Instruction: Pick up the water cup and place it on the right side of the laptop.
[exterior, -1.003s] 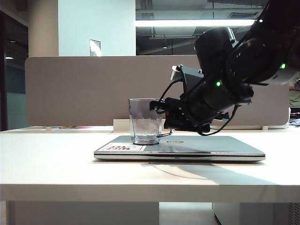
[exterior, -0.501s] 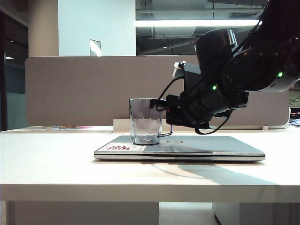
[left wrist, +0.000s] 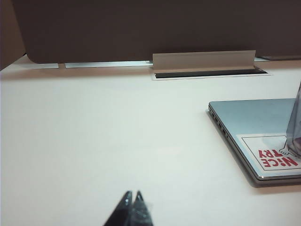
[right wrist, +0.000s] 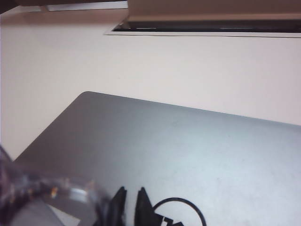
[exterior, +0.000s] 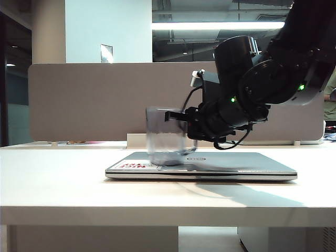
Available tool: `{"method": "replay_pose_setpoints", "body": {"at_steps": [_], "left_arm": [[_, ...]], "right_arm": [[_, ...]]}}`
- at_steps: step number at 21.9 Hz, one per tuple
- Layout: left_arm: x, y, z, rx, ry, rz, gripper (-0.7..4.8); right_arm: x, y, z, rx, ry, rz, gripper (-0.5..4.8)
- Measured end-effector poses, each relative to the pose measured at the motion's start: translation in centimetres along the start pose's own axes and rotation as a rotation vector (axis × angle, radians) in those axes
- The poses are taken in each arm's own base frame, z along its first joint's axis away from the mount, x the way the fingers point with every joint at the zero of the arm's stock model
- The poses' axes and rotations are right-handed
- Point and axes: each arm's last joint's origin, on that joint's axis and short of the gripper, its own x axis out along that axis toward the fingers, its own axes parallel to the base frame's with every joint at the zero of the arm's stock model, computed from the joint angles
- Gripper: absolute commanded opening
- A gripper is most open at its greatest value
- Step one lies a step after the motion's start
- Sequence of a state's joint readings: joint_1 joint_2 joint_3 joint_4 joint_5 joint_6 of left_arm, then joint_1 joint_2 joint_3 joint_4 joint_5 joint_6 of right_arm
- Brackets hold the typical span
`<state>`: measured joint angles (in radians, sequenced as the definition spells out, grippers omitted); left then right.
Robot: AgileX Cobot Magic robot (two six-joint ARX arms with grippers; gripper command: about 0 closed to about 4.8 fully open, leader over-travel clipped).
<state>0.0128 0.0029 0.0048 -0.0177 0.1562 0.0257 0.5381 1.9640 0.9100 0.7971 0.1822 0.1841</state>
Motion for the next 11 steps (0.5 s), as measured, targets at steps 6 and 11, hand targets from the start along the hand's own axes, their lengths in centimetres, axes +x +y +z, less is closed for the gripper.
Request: {"method": "replay_pose_setpoints", "body": {"at_steps": [6, 11], "left_arm": [[0.0, 0.0, 0.0, 0.0, 0.0, 0.0, -0.04], [0.0, 0.0, 0.0, 0.0, 0.0, 0.0, -0.04]], "right_arm": [[0.0, -0.04, -0.01, 0.0, -0.001, -0.018, 0.22], [-0.02, -0.07, 0.01, -0.042, -0.002, -0.023, -0.01]]}}
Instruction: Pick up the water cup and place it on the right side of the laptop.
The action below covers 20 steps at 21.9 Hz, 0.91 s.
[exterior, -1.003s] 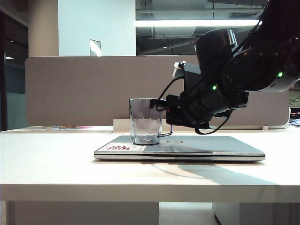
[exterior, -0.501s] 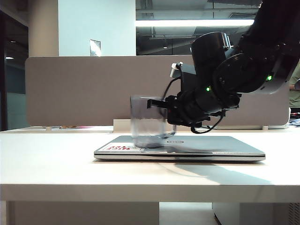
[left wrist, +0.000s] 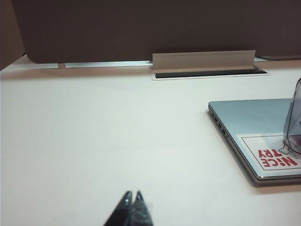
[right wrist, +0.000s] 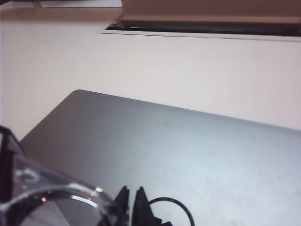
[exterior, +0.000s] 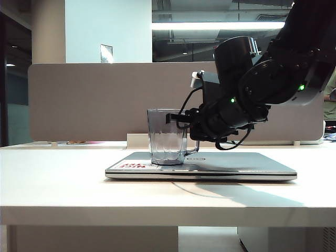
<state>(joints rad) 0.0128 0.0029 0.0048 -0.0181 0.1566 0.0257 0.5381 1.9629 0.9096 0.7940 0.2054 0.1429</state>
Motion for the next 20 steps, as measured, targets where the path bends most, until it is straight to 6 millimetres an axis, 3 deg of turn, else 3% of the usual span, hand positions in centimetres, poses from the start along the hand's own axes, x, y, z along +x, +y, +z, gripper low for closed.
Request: {"method": "replay_pose_setpoints", "body": {"at_steps": [3, 10, 14, 20], "left_arm": [[0.0, 0.0, 0.0, 0.0, 0.0, 0.0, -0.04], [0.0, 0.0, 0.0, 0.0, 0.0, 0.0, -0.04], [0.0, 0.0, 0.0, 0.0, 0.001, 0.0, -0.04], [0.0, 0.0, 0.0, 0.0, 0.002, 0.0, -0.04]], "right_arm": [[-0.3, 0.0, 0.5, -0.033, 0.0, 0.0, -0.01], [-2.1, -0.5, 4.3, -0.108, -0.065, -0.054, -0.01], [-3.4, -3.0, 5.9, -0.1, -0.054, -0.121, -0.01], [-6.7, -7.0, 6.0, -0.052, -0.051, -0.215, -0.01]]}}
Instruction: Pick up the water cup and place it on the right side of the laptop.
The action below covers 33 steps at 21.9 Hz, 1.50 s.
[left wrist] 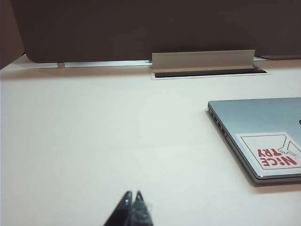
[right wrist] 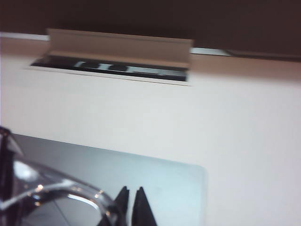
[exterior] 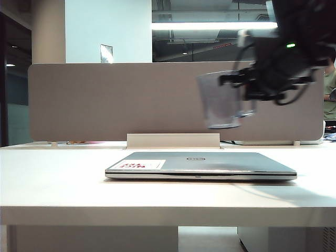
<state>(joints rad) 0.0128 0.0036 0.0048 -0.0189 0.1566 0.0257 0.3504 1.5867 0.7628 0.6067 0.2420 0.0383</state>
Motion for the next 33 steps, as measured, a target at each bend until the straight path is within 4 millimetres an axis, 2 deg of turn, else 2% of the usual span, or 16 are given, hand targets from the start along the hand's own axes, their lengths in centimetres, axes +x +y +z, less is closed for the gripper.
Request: {"method": "replay_pose_setpoints", "body": {"at_steps": [2, 7, 13, 16, 21, 33], "left_arm": [[0.0, 0.0, 0.0, 0.0, 0.0, 0.0, -0.04], [0.0, 0.0, 0.0, 0.0, 0.0, 0.0, -0.04], [0.0, 0.0, 0.0, 0.0, 0.0, 0.0, -0.04], [0.0, 0.0, 0.0, 0.0, 0.001, 0.0, -0.04], [0.0, 0.0, 0.0, 0.0, 0.001, 0.0, -0.04], [0.0, 0.0, 0.0, 0.0, 0.001, 0.0, -0.04]], "right_arm": [[-2.2, -3.2, -0.6, 0.028, 0.0, -0.083, -0.01], [-4.6, -6.6, -2.1, 0.054, 0.018, -0.155, -0.01], [-5.2, -9.9, -3.8, 0.108, 0.067, -0.185, -0.01], [-5.8, -12.7, -4.5, 0.163, 0.063, -0.2, -0.01], [-5.4, -13.6, -5.4, 0.164, 0.085, -0.159, -0.01], [-3.6, -13.8, -7.5, 0.119, 0.076, -0.119, -0.01]]}}
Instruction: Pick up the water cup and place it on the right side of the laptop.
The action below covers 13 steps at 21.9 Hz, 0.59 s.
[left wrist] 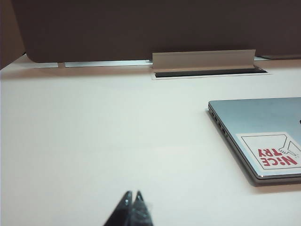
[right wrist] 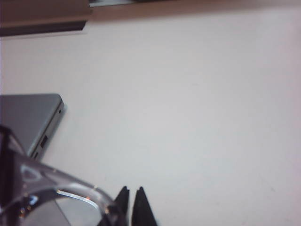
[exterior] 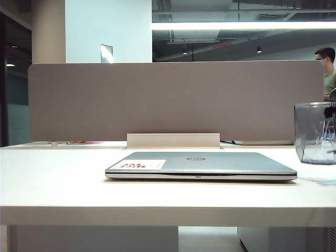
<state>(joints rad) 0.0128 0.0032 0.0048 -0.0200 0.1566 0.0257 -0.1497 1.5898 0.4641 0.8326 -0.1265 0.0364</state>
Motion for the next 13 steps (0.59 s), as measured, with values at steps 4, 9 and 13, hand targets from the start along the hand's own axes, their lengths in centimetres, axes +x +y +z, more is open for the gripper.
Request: {"method": "replay_pose_setpoints", "body": {"at_steps": [4, 9, 13], "left_arm": [[0.0, 0.0, 0.0, 0.0, 0.0, 0.0, -0.04], [0.0, 0.0, 0.0, 0.0, 0.0, 0.0, -0.04], [0.0, 0.0, 0.0, 0.0, 0.0, 0.0, -0.04]], "right_arm": [[0.5, -0.1, -0.6, 0.0, 0.006, 0.008, -0.01], [1.3, -0.1, -1.6, -0.006, -0.005, 0.028, -0.01], [1.6, -0.2, -2.2, -0.008, -0.003, 0.029, -0.01]]}}
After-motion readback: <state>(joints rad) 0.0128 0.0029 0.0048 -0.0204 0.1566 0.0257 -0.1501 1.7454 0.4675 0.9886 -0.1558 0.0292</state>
